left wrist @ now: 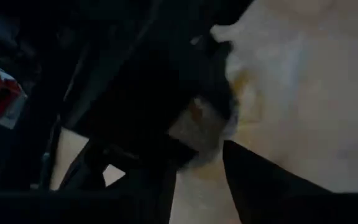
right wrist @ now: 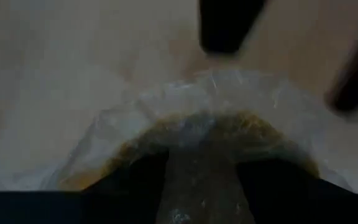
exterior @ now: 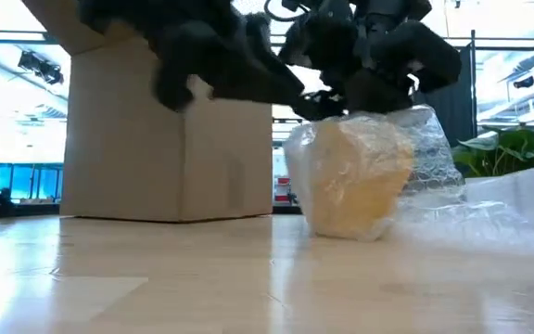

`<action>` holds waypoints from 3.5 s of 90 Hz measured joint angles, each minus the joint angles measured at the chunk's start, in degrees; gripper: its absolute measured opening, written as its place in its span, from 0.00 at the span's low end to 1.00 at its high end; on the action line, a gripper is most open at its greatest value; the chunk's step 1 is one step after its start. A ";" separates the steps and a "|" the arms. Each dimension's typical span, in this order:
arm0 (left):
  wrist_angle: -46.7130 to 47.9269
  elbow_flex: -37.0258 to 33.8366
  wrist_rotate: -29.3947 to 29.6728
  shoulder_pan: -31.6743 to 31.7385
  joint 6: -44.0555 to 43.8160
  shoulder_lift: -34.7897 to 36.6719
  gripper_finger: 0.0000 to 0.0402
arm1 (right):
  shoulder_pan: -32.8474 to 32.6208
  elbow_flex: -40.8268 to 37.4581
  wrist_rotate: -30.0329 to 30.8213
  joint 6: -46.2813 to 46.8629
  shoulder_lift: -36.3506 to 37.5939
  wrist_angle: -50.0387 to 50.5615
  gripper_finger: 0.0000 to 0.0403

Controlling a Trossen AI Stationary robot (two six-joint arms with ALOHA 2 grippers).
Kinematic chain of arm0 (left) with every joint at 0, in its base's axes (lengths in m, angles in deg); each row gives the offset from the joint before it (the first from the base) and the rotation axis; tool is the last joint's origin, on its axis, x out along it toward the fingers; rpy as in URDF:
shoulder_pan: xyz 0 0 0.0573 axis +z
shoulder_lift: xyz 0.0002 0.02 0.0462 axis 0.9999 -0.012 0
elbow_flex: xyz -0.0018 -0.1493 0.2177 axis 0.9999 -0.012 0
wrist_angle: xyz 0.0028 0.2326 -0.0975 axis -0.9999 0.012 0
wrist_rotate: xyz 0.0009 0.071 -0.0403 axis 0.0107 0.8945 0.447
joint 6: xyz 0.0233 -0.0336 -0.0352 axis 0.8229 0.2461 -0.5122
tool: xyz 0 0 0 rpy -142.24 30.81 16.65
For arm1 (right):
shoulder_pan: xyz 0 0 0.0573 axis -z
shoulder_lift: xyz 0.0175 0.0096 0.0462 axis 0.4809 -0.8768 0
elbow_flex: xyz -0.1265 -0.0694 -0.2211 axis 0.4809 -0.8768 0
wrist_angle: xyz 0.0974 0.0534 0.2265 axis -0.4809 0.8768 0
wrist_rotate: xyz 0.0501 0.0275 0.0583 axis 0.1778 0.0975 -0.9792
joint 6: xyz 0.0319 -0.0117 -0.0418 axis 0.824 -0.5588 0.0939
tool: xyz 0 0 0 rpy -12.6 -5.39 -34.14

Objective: Wrap mug
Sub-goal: Wrap the yellow mug with the bubble wrap

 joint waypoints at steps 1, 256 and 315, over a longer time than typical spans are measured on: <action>0.25 0.01 0.11 -0.34 -0.38 0.05 0.30 | -0.04 0.00 -0.23 -0.47 -0.01 -0.38 0.44; 40.74 23.69 -16.25 -5.25 -16.40 -9.26 0.00 | -6.31 -22.91 13.21 36.83 21.67 27.78 0.00; 40.75 23.78 -22.89 3.60 -19.05 -9.04 0.00 | -7.59 -5.35 15.92 13.76 20.70 1.89 0.00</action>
